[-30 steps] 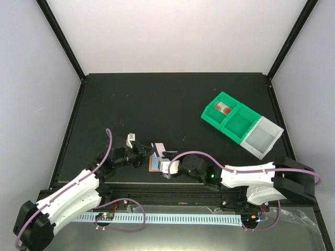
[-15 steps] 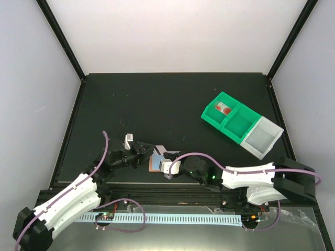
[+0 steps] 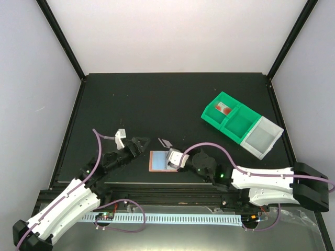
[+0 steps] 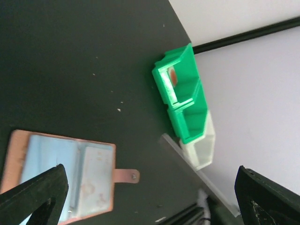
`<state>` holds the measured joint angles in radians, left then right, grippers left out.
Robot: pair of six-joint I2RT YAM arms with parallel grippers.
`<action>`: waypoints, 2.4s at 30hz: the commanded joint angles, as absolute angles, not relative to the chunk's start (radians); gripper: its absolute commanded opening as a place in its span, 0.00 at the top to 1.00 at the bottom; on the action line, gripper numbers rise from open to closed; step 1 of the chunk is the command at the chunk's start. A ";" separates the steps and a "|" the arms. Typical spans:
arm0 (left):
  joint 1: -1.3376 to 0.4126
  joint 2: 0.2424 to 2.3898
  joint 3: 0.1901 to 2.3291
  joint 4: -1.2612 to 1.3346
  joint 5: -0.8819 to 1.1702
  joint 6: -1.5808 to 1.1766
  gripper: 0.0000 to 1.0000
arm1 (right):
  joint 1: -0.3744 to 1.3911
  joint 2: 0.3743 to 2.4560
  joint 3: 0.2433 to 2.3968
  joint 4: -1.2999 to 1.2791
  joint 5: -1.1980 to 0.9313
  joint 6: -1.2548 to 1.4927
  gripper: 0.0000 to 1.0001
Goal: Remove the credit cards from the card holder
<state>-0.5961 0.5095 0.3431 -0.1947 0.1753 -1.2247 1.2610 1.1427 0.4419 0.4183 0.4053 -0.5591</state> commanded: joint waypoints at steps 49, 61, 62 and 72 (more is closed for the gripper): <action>-0.591 0.761 0.604 -0.403 0.374 -0.444 0.01 | -0.161 1.349 0.884 -0.319 -0.128 0.548 0.99; -0.591 0.781 0.623 -0.429 0.382 -0.443 0.01 | -0.163 1.537 0.951 -0.217 -0.148 0.595 0.99; -0.592 0.785 0.627 -0.433 0.382 -0.442 0.01 | -0.162 1.546 0.951 -0.212 -0.140 0.599 0.99; -0.591 0.823 0.648 -0.459 0.406 -0.418 0.01 | -0.163 1.599 0.952 -0.201 -0.087 0.593 0.91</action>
